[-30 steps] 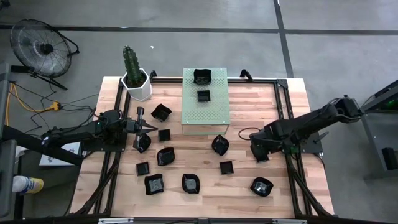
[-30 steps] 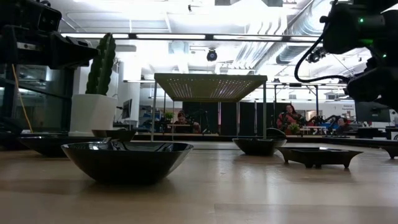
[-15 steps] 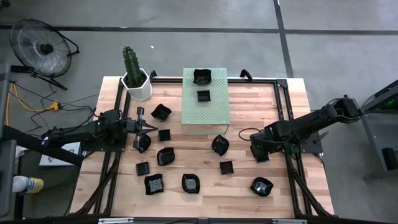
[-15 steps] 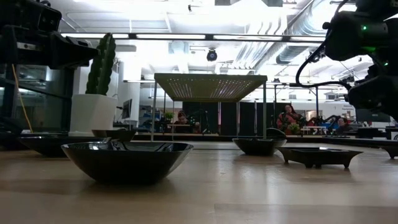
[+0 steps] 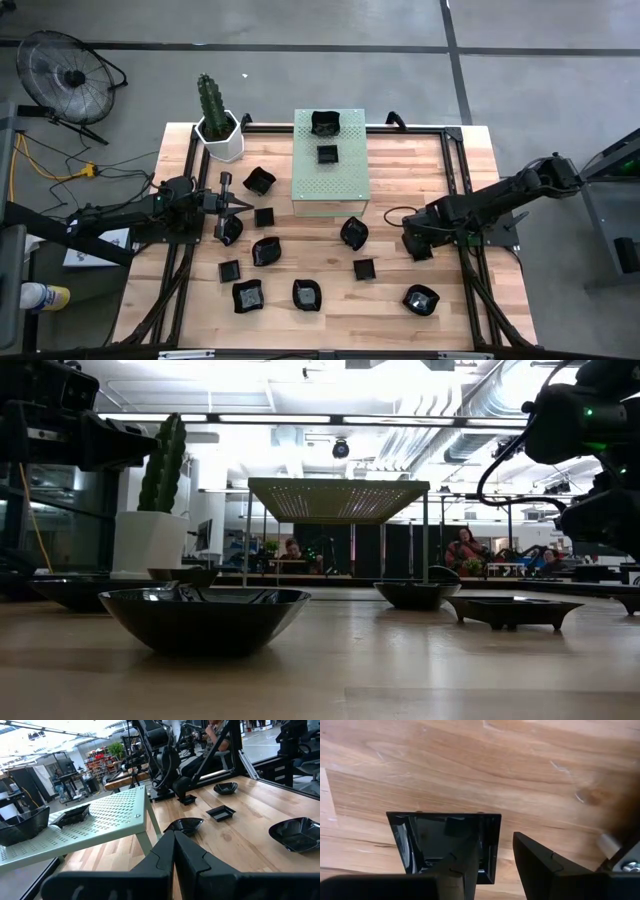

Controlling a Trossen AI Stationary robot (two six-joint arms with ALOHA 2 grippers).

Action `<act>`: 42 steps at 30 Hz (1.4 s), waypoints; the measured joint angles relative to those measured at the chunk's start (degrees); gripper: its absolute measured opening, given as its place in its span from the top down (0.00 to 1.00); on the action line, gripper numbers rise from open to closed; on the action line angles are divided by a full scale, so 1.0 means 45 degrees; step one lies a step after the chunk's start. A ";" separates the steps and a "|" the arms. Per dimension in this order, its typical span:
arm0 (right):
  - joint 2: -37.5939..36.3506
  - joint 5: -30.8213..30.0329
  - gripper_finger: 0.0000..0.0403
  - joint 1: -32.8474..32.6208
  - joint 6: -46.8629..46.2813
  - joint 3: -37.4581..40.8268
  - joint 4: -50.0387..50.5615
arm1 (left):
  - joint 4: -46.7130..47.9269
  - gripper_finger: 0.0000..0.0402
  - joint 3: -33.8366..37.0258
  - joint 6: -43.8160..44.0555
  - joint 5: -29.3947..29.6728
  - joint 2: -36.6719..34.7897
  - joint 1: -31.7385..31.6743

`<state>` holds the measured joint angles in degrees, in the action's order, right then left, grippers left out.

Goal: Pick & Place Mini shaped plates
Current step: Stack the black square plate on top of the black square plate on the shelf

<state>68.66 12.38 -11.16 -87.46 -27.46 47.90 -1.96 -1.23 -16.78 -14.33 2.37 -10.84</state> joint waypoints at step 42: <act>-0.0845 -0.0097 1.00 -0.0024 -0.0009 -0.0238 -0.0155 | -0.0003 0.99 0.0002 -0.0004 0.0000 -0.0001 -0.0002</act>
<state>64.86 11.94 -11.27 -87.50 -28.53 47.20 -1.97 -1.23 -16.80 -14.33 2.36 -10.84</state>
